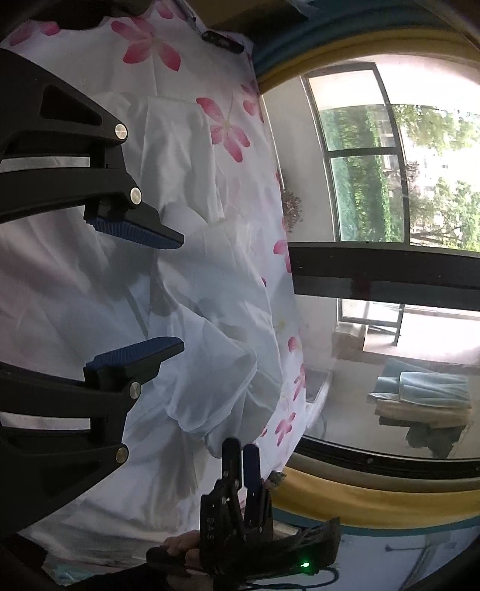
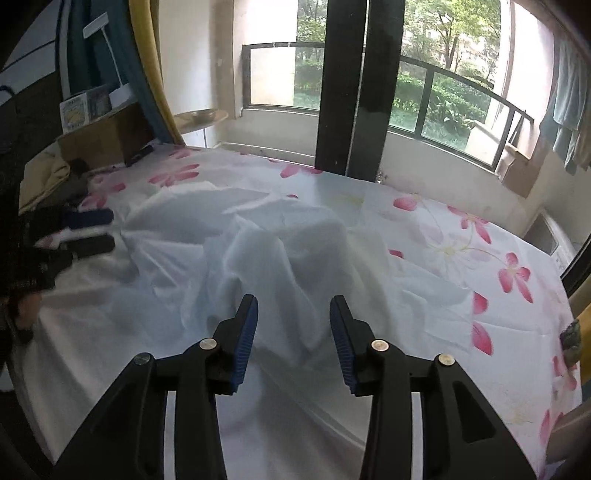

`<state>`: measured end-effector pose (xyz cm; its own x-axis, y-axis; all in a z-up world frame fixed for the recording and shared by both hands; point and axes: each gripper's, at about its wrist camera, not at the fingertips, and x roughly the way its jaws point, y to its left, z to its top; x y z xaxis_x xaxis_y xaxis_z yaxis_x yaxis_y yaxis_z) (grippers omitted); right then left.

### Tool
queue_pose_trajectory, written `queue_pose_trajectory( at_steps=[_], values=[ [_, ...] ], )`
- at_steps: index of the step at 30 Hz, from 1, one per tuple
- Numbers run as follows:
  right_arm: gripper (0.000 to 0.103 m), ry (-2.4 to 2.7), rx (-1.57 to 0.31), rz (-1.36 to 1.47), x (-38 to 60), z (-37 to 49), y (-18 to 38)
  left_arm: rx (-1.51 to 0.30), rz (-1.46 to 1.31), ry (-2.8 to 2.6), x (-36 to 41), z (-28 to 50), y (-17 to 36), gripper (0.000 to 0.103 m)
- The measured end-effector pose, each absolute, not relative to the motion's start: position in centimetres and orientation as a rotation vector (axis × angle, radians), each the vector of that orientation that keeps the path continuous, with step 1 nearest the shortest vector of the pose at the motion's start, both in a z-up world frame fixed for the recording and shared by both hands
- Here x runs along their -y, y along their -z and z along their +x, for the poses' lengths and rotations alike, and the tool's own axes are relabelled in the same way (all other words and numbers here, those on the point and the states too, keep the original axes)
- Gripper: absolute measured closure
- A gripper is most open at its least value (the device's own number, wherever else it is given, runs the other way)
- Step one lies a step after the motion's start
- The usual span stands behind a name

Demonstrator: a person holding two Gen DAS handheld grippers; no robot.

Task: Fold large clothes

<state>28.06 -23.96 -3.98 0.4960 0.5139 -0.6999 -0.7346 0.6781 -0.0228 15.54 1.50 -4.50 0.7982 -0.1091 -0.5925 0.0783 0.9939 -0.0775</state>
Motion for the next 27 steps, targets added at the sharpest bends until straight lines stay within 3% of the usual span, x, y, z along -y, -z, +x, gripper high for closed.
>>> queue_pose_trajectory(
  at_steps=[13,14,15,16,17,27],
  values=[
    [0.061,-0.839,-0.752,-0.366,18.3,29.7,6.3,-0.650,-0.133,0.093,-3.6,16.9,5.2,0.050],
    [0.064,-0.848,-0.757,-0.358,18.1,29.9,6.7,-0.649,-0.136,0.094,-3.7,16.9,5.1,0.050],
    [0.086,-0.867,-0.763,-0.344,18.0,29.9,6.9,-0.650,-0.137,0.094,-3.7,16.9,5.2,0.050],
    [0.096,-0.882,-0.776,-0.337,18.0,29.8,7.1,-0.654,-0.138,0.094,-3.7,17.0,5.2,0.050],
    [0.100,-0.896,-0.790,-0.332,18.0,29.7,7.2,-0.657,-0.138,0.092,-3.8,17.0,5.3,0.050],
    [0.101,-1.009,-0.781,-0.394,19.4,24.4,6.9,-0.706,-0.146,0.043,-4.1,17.3,6.3,0.050]
  ],
)
